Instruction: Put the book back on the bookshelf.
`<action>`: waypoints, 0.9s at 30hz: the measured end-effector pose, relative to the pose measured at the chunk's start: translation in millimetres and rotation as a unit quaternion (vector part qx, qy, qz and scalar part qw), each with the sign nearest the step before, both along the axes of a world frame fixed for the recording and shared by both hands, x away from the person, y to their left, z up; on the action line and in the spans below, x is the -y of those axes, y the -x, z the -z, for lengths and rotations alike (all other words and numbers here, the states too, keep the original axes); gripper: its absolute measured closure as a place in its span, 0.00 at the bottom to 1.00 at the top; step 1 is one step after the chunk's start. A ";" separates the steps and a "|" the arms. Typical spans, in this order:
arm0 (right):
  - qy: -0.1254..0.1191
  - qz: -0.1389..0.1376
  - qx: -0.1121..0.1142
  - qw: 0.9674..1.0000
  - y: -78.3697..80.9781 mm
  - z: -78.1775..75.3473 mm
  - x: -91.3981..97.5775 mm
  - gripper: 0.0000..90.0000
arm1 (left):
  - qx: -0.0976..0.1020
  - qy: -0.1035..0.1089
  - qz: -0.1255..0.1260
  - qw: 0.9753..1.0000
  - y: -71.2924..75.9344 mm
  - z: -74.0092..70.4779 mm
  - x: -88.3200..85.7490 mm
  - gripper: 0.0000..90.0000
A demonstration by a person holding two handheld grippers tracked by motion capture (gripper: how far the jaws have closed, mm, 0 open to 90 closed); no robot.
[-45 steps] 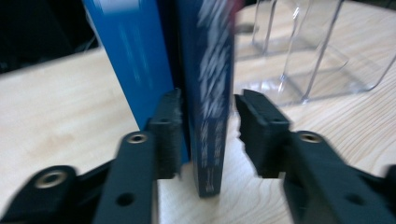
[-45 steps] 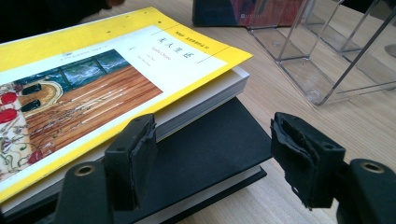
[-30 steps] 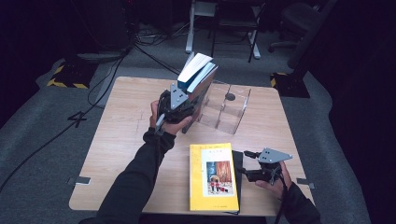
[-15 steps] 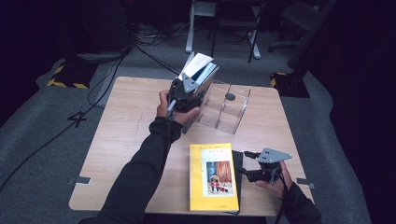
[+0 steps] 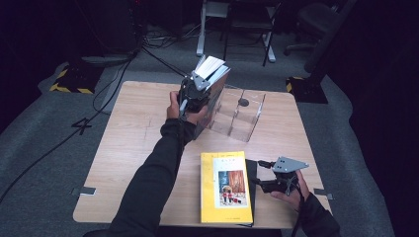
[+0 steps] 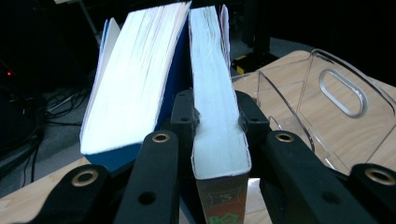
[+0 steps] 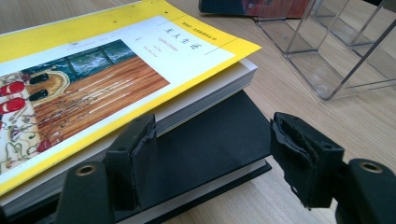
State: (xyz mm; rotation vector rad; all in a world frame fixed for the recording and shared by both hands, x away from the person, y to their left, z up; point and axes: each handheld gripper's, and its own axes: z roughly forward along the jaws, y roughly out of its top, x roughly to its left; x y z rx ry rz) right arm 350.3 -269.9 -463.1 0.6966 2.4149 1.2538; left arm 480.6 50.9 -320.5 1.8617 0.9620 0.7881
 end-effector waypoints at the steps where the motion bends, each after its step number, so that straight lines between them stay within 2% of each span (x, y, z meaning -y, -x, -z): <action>1: -0.001 0.000 0.000 1.000 0.0 -0.2 0.4 0.36 | 0.002 0.002 0.000 1.000 -0.3 0.0 1.2 0.82; 4: -0.003 0.002 -0.001 1.000 -0.5 -0.3 1.4 0.36 | 0.014 0.003 0.000 1.000 -2.2 -1.0 5.9 0.82; 11: -0.003 0.000 -0.001 1.000 0.6 -0.4 4.5 0.36 | 0.028 0.008 0.006 1.000 -11.5 -7.6 11.4 0.82; 17: -0.010 0.007 -0.002 1.000 -0.2 -1.0 10.9 0.36 | 0.041 0.025 0.002 0.999 -21.6 -14.5 17.1 0.82; 21: -0.011 0.002 -0.001 1.000 0.8 -1.6 9.0 0.36 | 0.051 0.031 0.000 0.998 -28.1 -23.1 23.7 0.82; 24: -0.010 -0.001 -0.002 1.000 0.8 -1.2 7.8 0.36 | 0.059 0.024 0.000 0.998 -31.7 -29.3 31.0 0.82; 27: -0.011 -0.003 -0.002 1.000 0.8 -1.1 7.5 0.36 | 0.068 0.027 -0.002 0.997 -37.2 -31.6 37.5 0.82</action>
